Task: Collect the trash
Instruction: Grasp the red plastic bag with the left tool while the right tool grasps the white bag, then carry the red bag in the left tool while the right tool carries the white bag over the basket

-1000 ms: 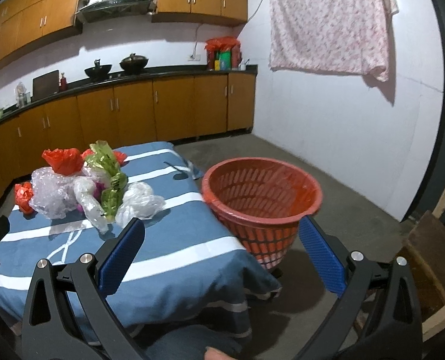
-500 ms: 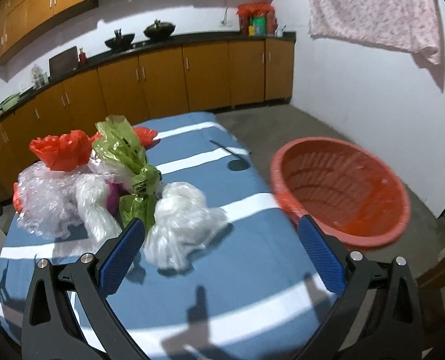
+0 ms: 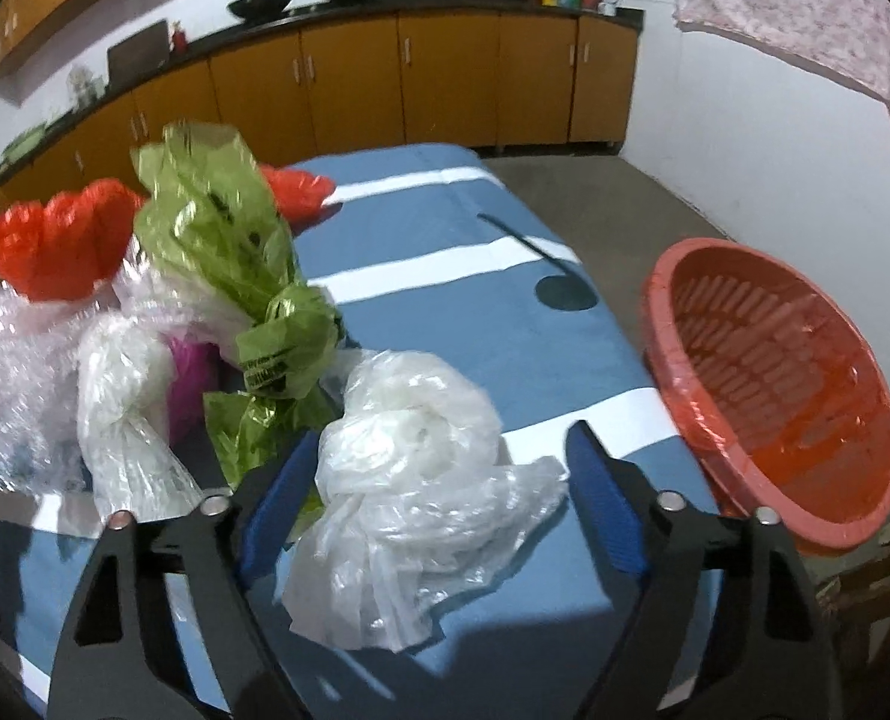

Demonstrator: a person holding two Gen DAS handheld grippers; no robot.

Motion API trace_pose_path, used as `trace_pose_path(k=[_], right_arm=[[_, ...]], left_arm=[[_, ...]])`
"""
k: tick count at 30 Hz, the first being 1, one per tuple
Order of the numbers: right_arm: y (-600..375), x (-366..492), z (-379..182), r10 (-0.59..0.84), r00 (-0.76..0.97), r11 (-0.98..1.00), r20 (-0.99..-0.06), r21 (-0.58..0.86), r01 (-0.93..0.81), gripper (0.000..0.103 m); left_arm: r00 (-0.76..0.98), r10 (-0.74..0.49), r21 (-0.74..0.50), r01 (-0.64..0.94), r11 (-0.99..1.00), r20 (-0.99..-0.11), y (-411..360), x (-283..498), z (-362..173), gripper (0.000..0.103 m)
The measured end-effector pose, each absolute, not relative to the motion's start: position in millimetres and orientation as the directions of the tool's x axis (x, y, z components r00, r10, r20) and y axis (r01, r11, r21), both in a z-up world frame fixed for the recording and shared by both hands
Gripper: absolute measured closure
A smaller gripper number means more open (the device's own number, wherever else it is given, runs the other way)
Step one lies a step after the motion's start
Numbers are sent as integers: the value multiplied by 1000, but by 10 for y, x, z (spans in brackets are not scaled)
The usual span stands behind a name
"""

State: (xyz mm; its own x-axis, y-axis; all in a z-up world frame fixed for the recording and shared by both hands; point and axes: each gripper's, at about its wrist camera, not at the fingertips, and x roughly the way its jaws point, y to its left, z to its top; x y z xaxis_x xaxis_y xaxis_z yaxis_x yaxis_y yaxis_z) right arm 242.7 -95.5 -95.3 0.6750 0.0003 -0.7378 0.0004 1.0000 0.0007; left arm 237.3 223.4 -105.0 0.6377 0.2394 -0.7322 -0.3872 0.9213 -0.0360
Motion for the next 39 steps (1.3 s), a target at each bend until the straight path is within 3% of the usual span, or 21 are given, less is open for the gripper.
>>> trace_pose_path(k=[6,11,19,24,31,39], right_arm=[[-956,2416,-1022,20,652,1000,-758,12,-16,49],[-1024,2367,-993,33,661,999,-750,33,-12,56],[-1237,2196,-771,22,712,999,-702,42,10,57],[-1548,2021,-519,-20,761,998,-648,34,55,57],[-2288,1879,-242,-142,787,976,-600,49,213,57],[-2976,1834,-206,-235,769,945,-594,45,324,57]], left_arm=[[623,154,-106,-360,927,-767,2318,2496,-1155,47],[645,150,-102,-337,936,-749,2289,2390,-1093,58],[719,121,-129,-282,951,-684,2143,2004,-742,60],[808,63,-117,-161,980,-586,1727,1654,-236,60],[856,-137,-136,79,988,-498,776,1424,296,59],[779,-354,-171,311,935,-517,-551,1562,234,59]])
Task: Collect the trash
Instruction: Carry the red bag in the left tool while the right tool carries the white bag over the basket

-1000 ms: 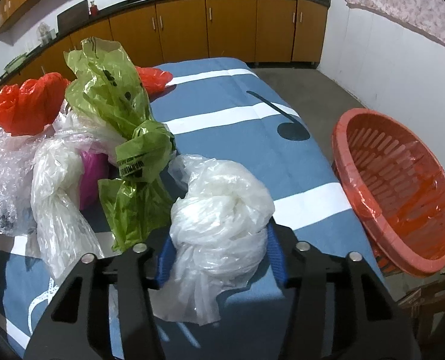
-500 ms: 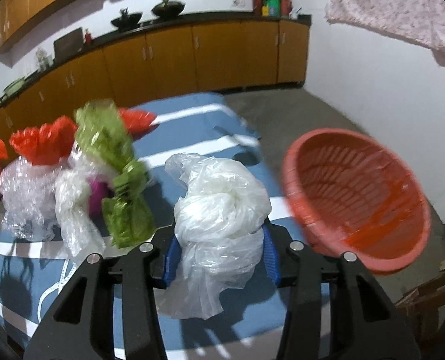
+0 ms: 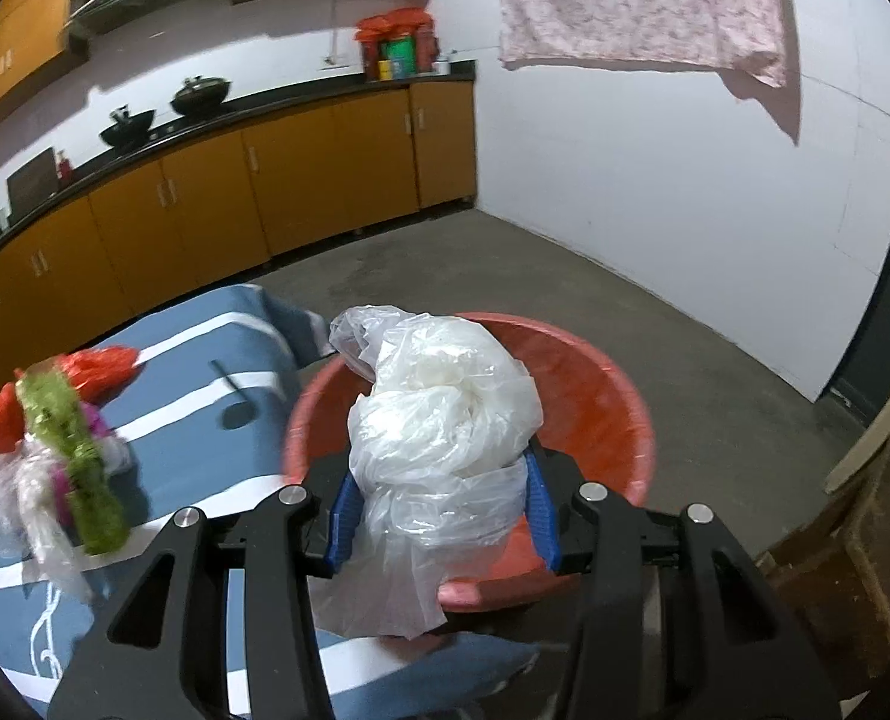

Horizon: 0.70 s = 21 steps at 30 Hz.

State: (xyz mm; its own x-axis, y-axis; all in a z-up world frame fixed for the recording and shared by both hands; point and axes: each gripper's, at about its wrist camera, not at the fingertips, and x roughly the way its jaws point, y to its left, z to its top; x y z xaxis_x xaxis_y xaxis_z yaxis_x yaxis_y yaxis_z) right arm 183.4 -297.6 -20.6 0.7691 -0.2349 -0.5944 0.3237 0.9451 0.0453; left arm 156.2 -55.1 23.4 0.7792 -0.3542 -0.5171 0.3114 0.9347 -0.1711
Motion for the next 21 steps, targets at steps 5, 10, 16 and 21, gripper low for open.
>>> trace_pose_path(k=[5,10,16,21], right_arm=[[-3218,1914,-255,-245,753,940,-611,41,339,57],[-3358,1998,-260,-211,764,940,-610,86,329,57],[-3512,2141,-284,-187,776,937,-602,128,325,57],[-3611,2241,-372,-160,771,931,-616,166,326,57]], left_arm=[[717,-425,-184,393,901,-552,-1292,1846,61,59],[650,-471,-199,448,871,-596,-1798,2151,-153,59],[614,-478,-160,500,851,-628,-2225,2307,-366,58],[583,-471,-158,506,848,-663,-2449,2493,-534,58]])
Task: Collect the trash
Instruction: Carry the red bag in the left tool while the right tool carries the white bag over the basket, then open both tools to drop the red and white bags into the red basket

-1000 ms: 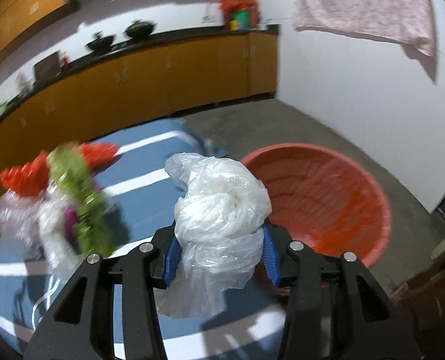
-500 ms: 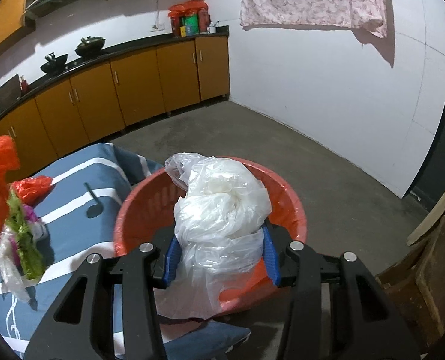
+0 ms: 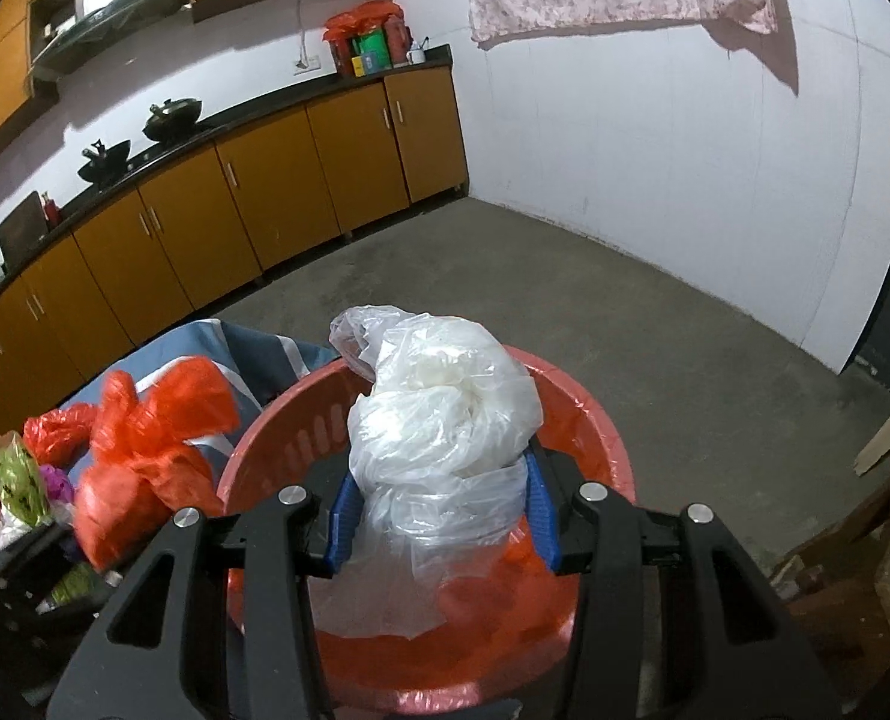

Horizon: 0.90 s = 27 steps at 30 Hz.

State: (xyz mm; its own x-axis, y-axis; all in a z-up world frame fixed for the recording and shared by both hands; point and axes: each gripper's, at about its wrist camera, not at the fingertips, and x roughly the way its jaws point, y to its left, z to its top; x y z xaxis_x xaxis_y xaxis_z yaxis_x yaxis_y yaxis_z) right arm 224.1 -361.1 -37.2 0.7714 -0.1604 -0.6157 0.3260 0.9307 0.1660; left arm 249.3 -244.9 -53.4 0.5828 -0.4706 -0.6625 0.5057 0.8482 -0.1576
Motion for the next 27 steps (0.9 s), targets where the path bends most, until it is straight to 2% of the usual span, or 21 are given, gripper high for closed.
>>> trace_pose_path(k=[7,9,10,12,17,20,24,27], right_arm=[[-3705,2297,-405,-132,780,929,-612,197,313,56],[-3775,2287,-397,-114,786,920,-607,235,315,54],[-3815,2293,-386,-104,788,915,-607,251,315,50],[-3876,2274,-378,-80,796,907,-600,288,308,41],[-3925,2226,-339,-79,804,907,-589,291,303,32],[-3935,2139,-306,-101,810,902,-577,291,319,18],[-3808,1999,-242,-207,815,913,-541,192,359,6],[-3682,1925,-265,-273,800,924,-535,85,372,4]], left_arm=[[560,-463,-166,500,850,-688,-2485,2631,-678,58],[549,-464,-168,504,847,-695,-2533,2653,-719,55],[546,-463,-168,504,847,-698,-2541,2665,-747,53],[543,-464,-170,505,846,-700,-2540,2668,-775,42],[543,-453,-174,487,856,-708,-2493,2696,-792,34],[551,-446,-182,468,865,-706,-2412,2679,-758,27],[603,-419,-159,436,886,-678,-2198,2534,-641,18],[665,-367,-93,410,907,-650,-2007,2332,-519,16]])
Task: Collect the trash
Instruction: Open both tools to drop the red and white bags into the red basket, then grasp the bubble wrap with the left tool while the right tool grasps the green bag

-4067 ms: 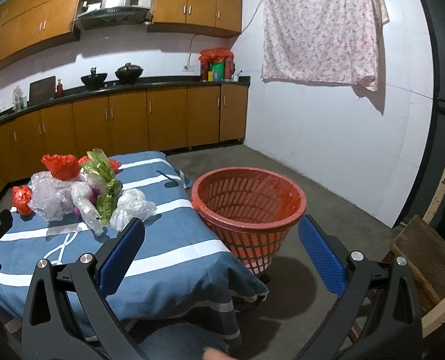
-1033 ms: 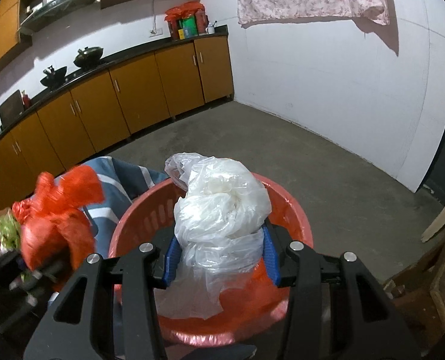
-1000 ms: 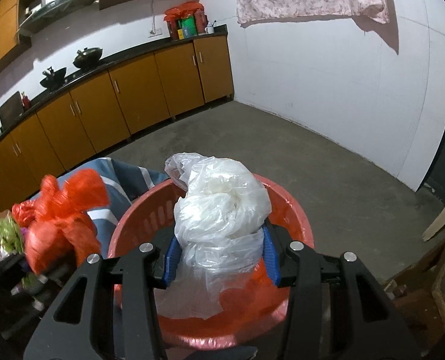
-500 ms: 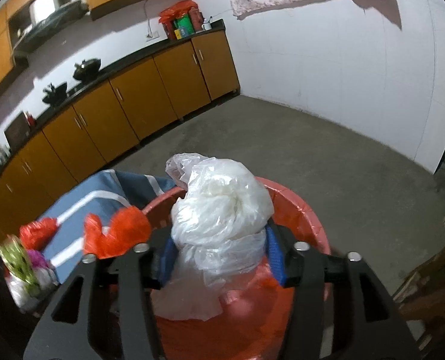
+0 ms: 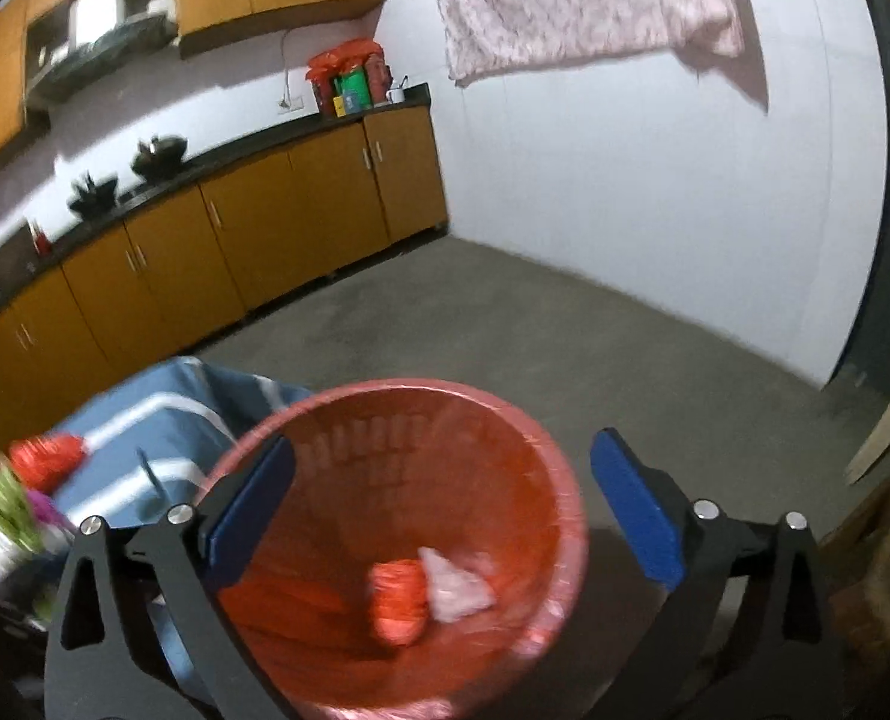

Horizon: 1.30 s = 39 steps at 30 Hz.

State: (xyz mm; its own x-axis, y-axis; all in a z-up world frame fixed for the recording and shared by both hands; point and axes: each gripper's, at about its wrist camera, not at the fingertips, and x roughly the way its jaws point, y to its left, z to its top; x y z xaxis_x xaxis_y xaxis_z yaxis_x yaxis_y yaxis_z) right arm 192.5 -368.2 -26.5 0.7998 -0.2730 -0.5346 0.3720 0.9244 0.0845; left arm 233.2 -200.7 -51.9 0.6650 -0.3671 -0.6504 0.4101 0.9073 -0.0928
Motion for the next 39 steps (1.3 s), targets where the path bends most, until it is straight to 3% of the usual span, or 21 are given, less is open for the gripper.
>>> trace_pose_path(k=[4,14,24,30,37,39], right_arm=[[-3488,1830,-324,-325,789,926,-521,-8,376,4],[-2697,1793,-321,-164,820,980,-548,6,200,5],[-1466,2110,-303,150,793,989,-591,104,-109,33],[-944,2461,-404,206,758,978,-619,121,-167,34],[-768,2655,-580,218,716,976,-664,141,-167,34],[-740,2707,-646,221,692,975,-687,142,-170,42]], left_arm=[[751,-279,14,357,934,-598,-1756,2007,-384,13],[841,-90,63,145,987,-533,-726,1497,-249,11],[856,107,-2,-125,992,-505,505,1324,-211,11],[850,142,-47,-192,980,-508,961,1404,-197,11],[846,97,-94,-172,981,-524,1159,1693,-185,11],[838,73,-110,-157,981,-541,1157,1800,-219,11]])
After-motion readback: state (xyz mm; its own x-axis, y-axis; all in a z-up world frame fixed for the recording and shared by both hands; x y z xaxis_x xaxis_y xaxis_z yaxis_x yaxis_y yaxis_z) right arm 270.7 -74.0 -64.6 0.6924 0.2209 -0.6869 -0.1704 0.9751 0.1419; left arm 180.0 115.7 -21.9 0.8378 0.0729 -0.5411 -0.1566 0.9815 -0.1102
